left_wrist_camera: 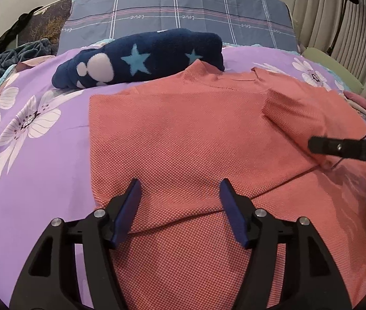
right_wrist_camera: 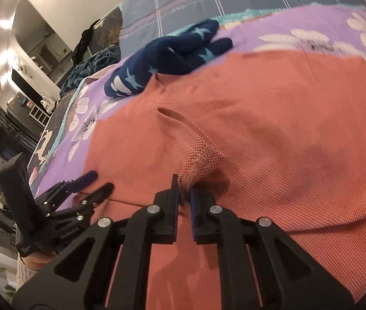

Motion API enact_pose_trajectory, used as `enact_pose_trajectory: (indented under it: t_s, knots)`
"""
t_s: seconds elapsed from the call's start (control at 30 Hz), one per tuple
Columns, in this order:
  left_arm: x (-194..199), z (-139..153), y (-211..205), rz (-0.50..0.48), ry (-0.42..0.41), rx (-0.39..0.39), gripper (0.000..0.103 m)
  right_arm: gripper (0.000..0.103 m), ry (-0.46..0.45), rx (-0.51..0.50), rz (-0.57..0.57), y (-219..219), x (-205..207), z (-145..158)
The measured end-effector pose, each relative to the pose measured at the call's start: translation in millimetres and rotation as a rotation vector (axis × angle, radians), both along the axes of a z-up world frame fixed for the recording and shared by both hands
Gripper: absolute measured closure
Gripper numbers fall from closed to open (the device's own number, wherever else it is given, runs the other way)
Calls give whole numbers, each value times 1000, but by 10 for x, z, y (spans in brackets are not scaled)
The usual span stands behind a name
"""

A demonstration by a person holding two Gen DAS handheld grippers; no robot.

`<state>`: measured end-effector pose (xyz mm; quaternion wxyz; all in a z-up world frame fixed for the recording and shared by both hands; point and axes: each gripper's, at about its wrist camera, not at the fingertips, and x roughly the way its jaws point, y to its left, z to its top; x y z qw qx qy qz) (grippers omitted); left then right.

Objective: Fold small clothes

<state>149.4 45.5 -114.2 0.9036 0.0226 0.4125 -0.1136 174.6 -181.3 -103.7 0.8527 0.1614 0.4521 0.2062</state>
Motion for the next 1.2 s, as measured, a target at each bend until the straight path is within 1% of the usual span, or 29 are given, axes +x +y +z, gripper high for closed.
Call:
enact_pose_trajectory:
  t_s: [0.03,0.13,0.17,0.2,0.23,0.3,0.33,0.37,0.4,0.43,0.5,0.6,0.63,0.7,0.8,0.87,0.9,0.93,0.97,1.03,1.1,1.2]
  knots:
    - [-11,28,-13,-7,-3,-7,39,95,4,8,-3,-19,20,-33]
    - [-87,238,-171,-107,-43,-100,39,94,-23,14,1,14,-30,-57]
    - [-95,288,-234,-136,-51,-108,39,91,-36,18,4,22,-43,-57]
    - [-96,341,-320,-170,-55,-113,38,91,-51,21,7,18,-57,-59]
    - [-77,389,-427,-207,-51,-123,36,90,-66,23,12,43,-66,-64]
    - [-1,417,-552,-245,-25,-159,33,87,-83,33,23,62,-90,-96]
    - [77,394,-604,-258,9,-202,33,87,-86,38,24,62,-96,-121]
    - [157,350,-636,-257,51,-245,32,87,-86,45,23,54,-104,-139]
    - [206,315,-645,-250,76,-268,25,87,-86,54,23,40,-110,-151]
    - [294,244,-643,-229,116,-304,22,87,-86,64,21,26,-111,-155]
    - [404,161,-635,-201,157,-352,23,87,-83,75,21,12,-103,-160]
    - [478,89,-618,-174,215,-472,23,87,-82,87,22,3,-96,-178]
    - [505,87,-605,-170,228,-523,23,87,-82,91,22,1,-94,-182]
    - [524,95,-611,-164,231,-551,23,87,-82,93,22,-6,-101,-185]
    - [633,47,-669,-128,260,-539,23,87,-86,86,24,2,-109,-191]
    - [695,23,-696,-112,273,-556,23,86,-89,79,25,8,-119,-191]
    - [721,30,-723,-100,275,-551,25,86,-90,75,26,13,-120,-191]
    - [753,40,-752,-95,274,-538,42,85,-92,72,26,18,-123,-193]
    - [785,51,-801,-97,274,-512,53,84,-93,72,27,22,-122,-193]
    - [839,61,-831,-93,285,-471,100,83,-95,73,31,28,-122,-195]
    - [866,82,-822,-82,288,-458,100,81,-96,73,34,36,-121,-193]
    - [800,235,-838,-96,239,-426,100,79,-98,59,21,9,-137,-147]
